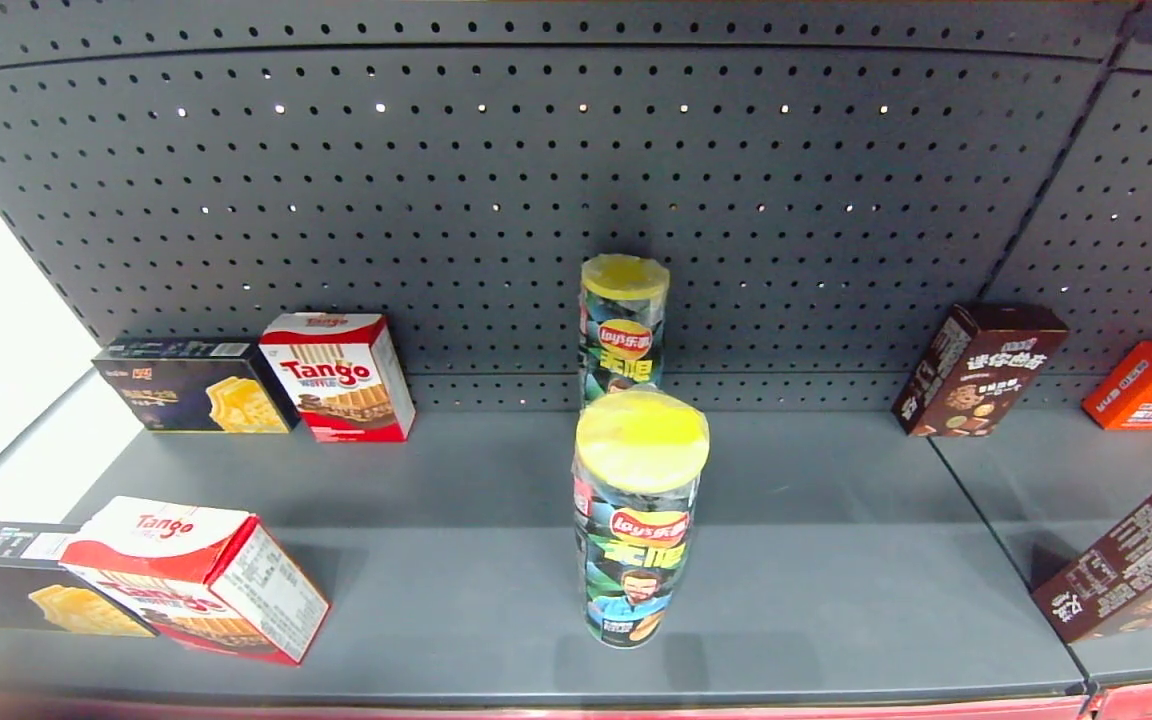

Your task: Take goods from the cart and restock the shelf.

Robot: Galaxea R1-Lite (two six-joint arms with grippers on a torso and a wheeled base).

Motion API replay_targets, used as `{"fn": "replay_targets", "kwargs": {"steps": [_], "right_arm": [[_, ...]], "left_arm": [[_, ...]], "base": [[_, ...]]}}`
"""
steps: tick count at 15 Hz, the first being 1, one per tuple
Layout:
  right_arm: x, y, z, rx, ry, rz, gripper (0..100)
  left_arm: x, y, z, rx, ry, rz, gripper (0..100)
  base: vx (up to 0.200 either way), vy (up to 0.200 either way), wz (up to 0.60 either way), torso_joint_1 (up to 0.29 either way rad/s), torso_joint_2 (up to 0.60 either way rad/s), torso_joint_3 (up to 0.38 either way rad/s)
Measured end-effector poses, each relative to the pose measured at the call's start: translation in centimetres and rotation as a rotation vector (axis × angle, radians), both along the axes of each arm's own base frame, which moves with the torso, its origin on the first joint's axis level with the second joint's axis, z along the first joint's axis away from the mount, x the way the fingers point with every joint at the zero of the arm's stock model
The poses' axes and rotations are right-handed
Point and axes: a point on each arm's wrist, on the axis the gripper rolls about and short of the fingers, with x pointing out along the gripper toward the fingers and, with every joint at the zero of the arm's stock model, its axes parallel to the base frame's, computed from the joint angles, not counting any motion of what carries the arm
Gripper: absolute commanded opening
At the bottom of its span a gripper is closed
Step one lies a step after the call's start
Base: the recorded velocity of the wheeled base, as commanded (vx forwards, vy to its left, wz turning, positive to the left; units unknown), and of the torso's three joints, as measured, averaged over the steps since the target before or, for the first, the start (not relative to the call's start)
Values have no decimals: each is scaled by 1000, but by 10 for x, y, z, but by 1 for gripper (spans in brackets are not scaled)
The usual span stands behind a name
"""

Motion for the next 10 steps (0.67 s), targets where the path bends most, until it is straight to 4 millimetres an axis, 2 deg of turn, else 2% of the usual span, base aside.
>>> {"fn": "replay_targets", "kwargs": {"steps": [2, 5, 7, 10], "right_arm": [[0, 0, 0, 0, 0, 0, 100], [0, 0, 0, 0, 0, -1, 100], [0, 0, 0, 0, 0, 0, 100], [0, 0, 0, 0, 0, 0, 100]], "left_arm": [[0, 2, 0, -7, -5, 72, 100], [0, 8, -5, 82, 22, 372, 100], [1, 8, -8, 98, 43, 380, 100], [1, 6, -8, 109, 39, 262, 100]], "base": [[0, 0, 0, 0, 0, 0], [0, 0, 0, 0, 0, 0], [0, 0, 0, 0, 0, 0], [0, 0, 0, 0, 0, 0]]}}
